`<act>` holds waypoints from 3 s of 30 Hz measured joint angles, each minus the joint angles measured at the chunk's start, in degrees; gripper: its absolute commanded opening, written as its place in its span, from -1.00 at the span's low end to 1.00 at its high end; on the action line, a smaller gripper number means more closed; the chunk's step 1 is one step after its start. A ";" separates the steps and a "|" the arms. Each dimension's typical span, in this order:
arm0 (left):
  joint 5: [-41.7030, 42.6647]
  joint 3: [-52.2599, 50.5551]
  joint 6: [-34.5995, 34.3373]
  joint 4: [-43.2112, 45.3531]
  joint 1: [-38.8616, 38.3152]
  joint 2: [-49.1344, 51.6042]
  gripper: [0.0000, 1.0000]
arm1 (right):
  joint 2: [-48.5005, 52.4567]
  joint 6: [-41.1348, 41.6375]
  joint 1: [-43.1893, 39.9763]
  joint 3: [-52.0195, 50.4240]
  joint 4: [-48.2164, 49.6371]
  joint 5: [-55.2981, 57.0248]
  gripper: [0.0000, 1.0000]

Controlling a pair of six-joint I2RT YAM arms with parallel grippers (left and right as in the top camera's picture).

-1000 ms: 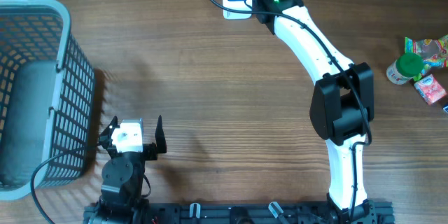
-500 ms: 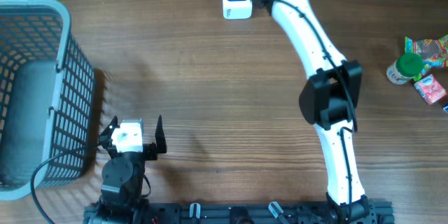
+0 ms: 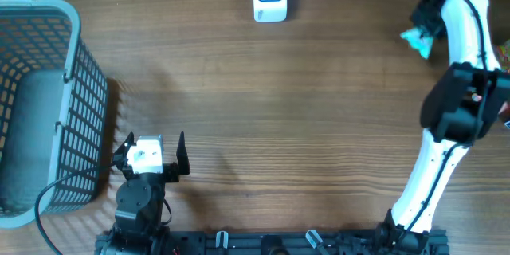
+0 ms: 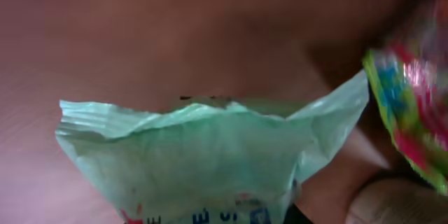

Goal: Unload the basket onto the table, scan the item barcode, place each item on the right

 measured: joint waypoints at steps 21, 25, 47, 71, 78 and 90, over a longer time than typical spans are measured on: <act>0.00 0.00 0.00 0.02 0.00 0.00 1.00 | -58.82 1.18 -1.09 16.26 -29.49 -12.11 0.99; 0.00 0.00 0.02 0.00 0.00 0.00 1.00 | -63.32 1.18 -1.07 16.06 -31.01 -12.11 0.99; 0.00 0.00 0.00 0.07 0.00 -0.02 1.00 | -132.02 0.37 6.08 -86.53 46.62 -21.64 0.99; 0.00 0.00 0.00 0.02 0.00 0.00 1.00 | -136.93 -4.42 6.80 -121.09 56.92 -18.05 0.99; -0.02 0.00 0.00 0.02 0.00 0.00 1.00 | -136.93 -11.69 6.80 -121.09 56.92 -18.29 0.99; 0.00 0.00 0.00 0.02 0.00 0.00 1.00 | -136.93 -11.89 7.28 -121.09 56.92 -18.29 0.99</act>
